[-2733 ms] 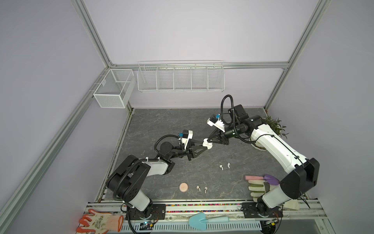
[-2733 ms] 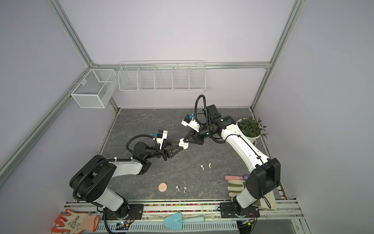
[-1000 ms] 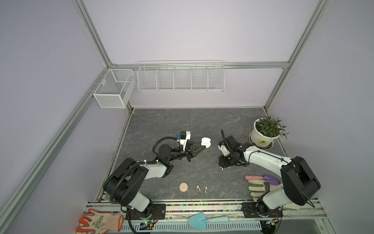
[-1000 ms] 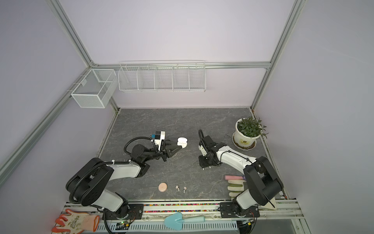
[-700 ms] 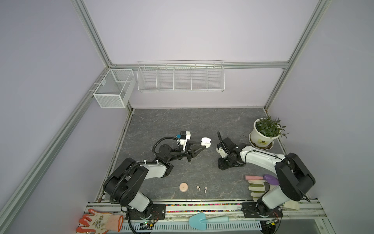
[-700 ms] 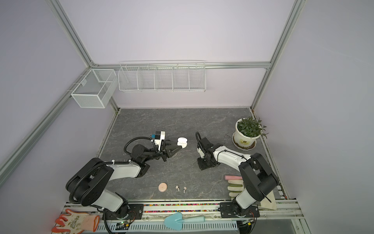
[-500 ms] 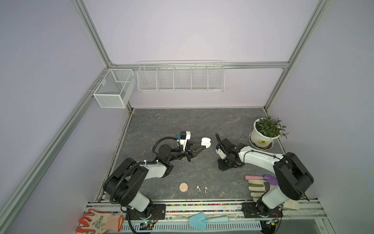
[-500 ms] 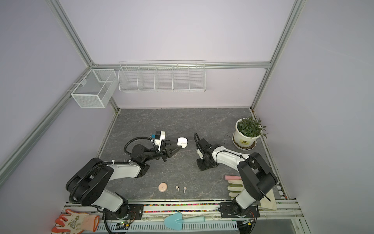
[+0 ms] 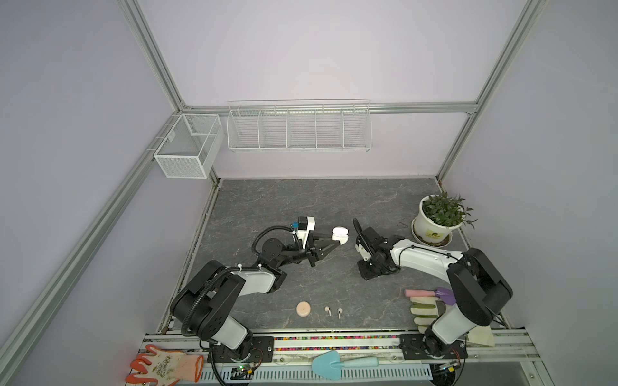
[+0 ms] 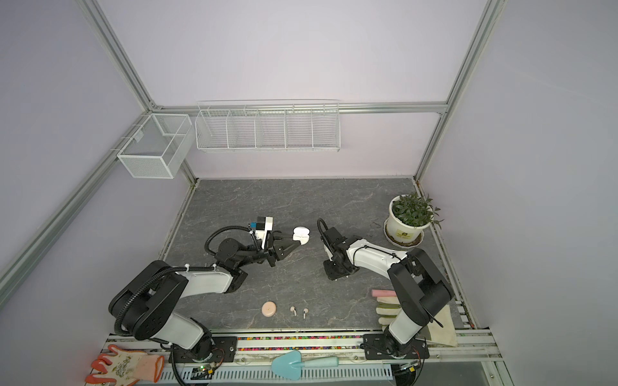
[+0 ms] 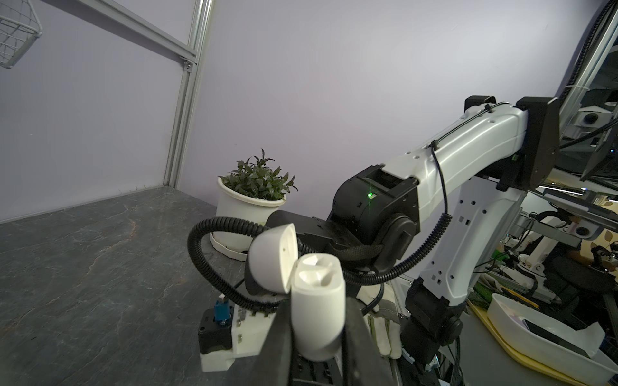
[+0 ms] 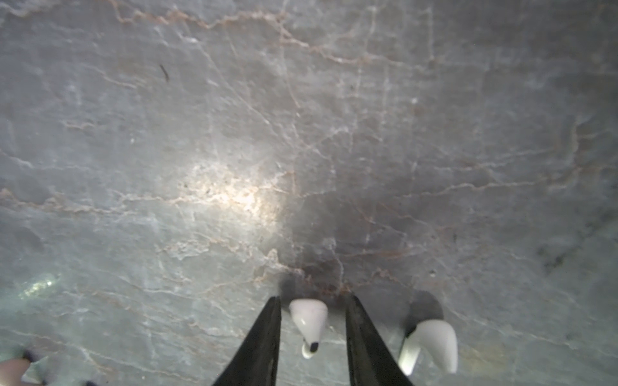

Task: Insert the wireless bluetooth earbuds into the charging case
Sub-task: 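Lower the right gripper and grasp a white earbud, then lift the white earbud and carry it toward the open case in the left gripper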

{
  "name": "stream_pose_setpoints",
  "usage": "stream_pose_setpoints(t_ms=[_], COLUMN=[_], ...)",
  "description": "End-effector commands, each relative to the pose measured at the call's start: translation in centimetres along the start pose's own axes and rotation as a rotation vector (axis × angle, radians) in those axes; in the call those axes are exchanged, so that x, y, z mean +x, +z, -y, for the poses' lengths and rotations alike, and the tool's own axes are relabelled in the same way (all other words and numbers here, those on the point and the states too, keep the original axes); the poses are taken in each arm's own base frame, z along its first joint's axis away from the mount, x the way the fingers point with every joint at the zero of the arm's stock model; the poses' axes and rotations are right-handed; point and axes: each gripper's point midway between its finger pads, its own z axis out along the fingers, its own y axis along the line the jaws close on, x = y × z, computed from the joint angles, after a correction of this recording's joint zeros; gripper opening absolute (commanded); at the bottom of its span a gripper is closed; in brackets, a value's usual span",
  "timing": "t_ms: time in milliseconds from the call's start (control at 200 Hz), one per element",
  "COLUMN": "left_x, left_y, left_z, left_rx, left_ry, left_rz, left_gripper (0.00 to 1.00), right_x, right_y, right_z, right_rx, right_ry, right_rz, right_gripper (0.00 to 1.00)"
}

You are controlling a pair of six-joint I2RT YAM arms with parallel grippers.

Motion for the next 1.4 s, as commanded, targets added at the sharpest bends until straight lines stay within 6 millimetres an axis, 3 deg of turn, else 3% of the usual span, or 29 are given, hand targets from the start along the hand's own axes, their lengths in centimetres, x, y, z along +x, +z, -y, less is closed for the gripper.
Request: stream_pose_setpoints(t_ms=[0, 795, 1394], left_x=[-0.7, -1.1, -1.2], left_y=[-0.2, -0.1, -0.1], left_z=[0.4, 0.4, 0.2], left_rx=[0.005, 0.005, -0.008], left_ry=[0.035, 0.025, 0.018], left_rz=[0.028, 0.036, 0.043], left_gripper=[0.00, 0.00, 0.00], right_x=[0.2, 0.7, -0.1], right_y=[0.2, 0.9, -0.1], right_z=[0.1, 0.4, 0.1], right_rx=[0.025, 0.055, 0.061], right_ry=[0.016, 0.032, 0.026], right_rz=[-0.021, -0.044, -0.014], right_gripper=[0.33, 0.26, 0.24])
